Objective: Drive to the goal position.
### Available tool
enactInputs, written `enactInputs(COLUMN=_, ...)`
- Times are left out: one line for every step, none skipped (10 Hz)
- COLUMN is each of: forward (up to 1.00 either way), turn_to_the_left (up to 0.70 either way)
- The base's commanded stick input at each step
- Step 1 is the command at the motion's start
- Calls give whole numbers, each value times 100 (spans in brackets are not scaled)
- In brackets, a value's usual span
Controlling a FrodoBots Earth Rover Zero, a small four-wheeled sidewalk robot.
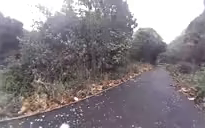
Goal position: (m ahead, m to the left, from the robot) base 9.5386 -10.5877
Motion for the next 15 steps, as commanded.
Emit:
enactInputs(forward=91, turn_to_the_left=-17)
enactInputs(forward=100, turn_to_the_left=-39)
enactInputs(forward=100, turn_to_the_left=-39)
enactInputs(forward=100, turn_to_the_left=-39)
enactInputs(forward=100, turn_to_the_left=-39)
enactInputs(forward=100, turn_to_the_left=-39)
enactInputs(forward=100, turn_to_the_left=-39)
enactInputs(forward=100, turn_to_the_left=-39)
enactInputs(forward=100, turn_to_the_left=-39)
enactInputs(forward=100, turn_to_the_left=-40)
enactInputs(forward=100, turn_to_the_left=-40)
enactInputs(forward=100, turn_to_the_left=-39)
enactInputs(forward=100, turn_to_the_left=-38)
enactInputs(forward=100, turn_to_the_left=-21)
enactInputs(forward=100, turn_to_the_left=-4)
